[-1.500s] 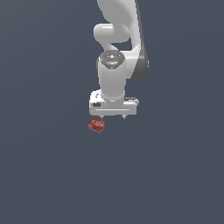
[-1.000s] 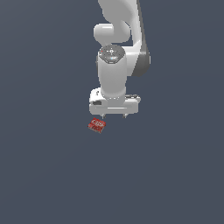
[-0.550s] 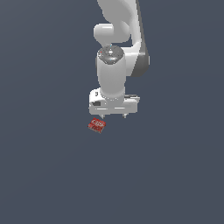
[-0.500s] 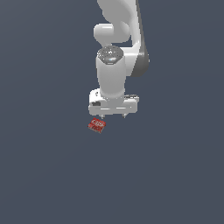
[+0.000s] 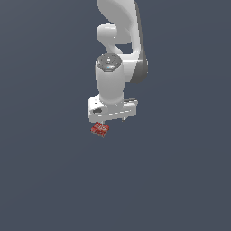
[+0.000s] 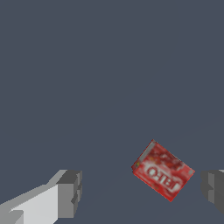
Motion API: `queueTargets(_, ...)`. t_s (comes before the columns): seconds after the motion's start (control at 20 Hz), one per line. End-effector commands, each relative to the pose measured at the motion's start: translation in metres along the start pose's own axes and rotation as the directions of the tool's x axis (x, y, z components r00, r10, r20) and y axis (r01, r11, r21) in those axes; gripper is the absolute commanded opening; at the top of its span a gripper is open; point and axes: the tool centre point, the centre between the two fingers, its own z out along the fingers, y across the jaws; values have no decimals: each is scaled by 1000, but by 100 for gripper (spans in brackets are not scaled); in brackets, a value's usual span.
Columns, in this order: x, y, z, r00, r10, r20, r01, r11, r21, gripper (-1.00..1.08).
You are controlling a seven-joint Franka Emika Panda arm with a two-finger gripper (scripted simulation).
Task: Pick up the object and move it to a goal position.
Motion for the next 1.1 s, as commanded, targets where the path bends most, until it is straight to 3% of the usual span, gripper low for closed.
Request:
queueTargets(0.0,-3,6,6,999,-55,0,55,998,-4,100)
queueTargets(0.5,-18,29,34,956,-293,5,293,956,-17,100)
queueTargets(1.05,-37,51,62,844,-537,13,537,843,-23,100)
